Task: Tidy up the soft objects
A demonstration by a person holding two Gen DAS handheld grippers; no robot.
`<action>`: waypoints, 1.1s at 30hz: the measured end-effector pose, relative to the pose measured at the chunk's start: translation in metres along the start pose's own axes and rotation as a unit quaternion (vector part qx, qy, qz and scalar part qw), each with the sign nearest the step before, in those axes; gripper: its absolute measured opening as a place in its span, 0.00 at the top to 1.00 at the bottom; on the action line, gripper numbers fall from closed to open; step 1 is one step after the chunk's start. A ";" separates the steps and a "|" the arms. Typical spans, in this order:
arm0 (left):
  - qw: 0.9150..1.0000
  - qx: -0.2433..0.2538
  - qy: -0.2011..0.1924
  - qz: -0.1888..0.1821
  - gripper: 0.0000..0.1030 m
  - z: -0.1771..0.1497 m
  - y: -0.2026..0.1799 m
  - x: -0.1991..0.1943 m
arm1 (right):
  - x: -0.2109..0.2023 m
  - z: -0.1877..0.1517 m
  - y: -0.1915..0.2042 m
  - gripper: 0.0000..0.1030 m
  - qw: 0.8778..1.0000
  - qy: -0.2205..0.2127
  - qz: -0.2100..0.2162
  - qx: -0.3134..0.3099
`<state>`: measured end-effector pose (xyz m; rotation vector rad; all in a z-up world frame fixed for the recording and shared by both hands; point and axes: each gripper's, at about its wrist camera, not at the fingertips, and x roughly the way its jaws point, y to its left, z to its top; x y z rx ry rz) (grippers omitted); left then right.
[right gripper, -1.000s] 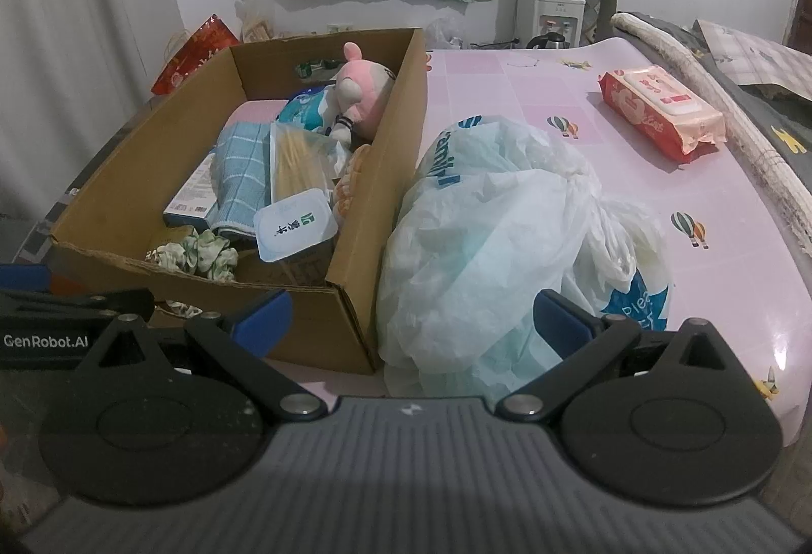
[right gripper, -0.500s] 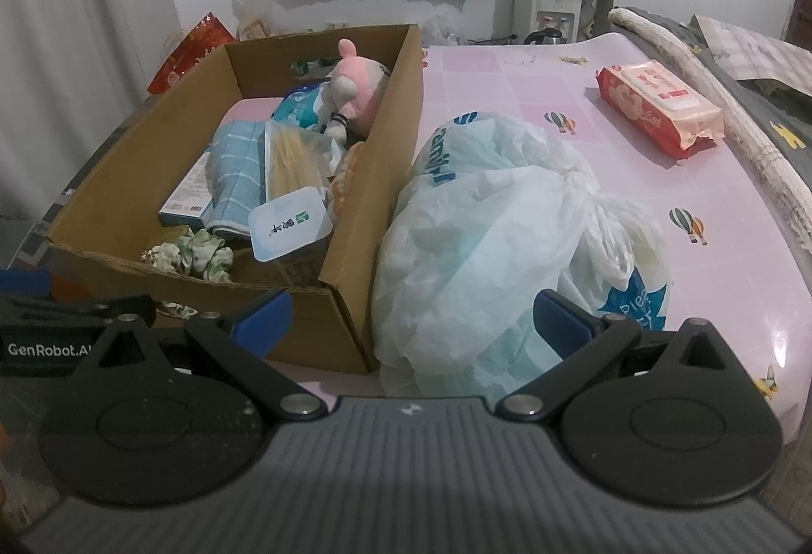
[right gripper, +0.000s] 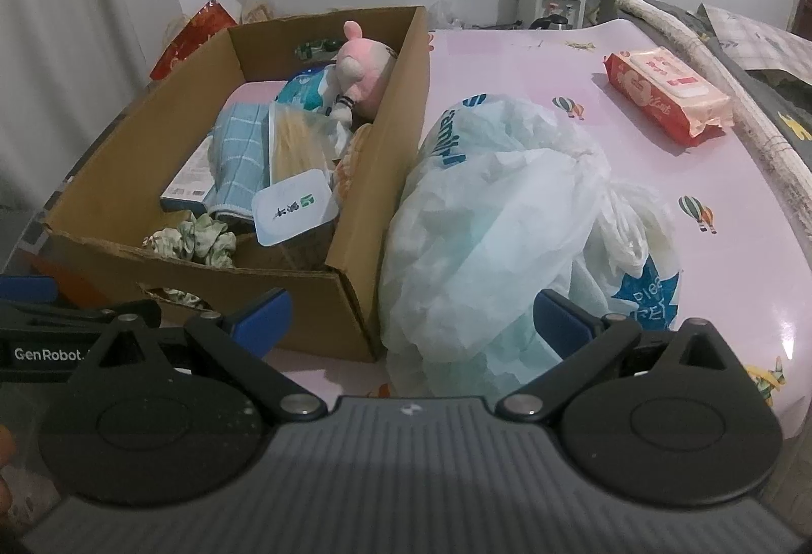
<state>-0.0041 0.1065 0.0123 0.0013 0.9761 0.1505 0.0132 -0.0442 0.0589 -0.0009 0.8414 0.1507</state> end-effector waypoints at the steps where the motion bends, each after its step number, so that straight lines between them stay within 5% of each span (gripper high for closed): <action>1: 1.000 0.000 0.000 0.000 0.00 0.000 0.000 0.000 | 0.000 0.000 0.000 0.01 1.000 0.000 0.000 0.000; 33: 1.000 -0.010 0.004 0.000 0.00 0.000 0.009 0.004 | 0.005 0.000 0.009 0.01 1.000 0.007 0.004 -0.018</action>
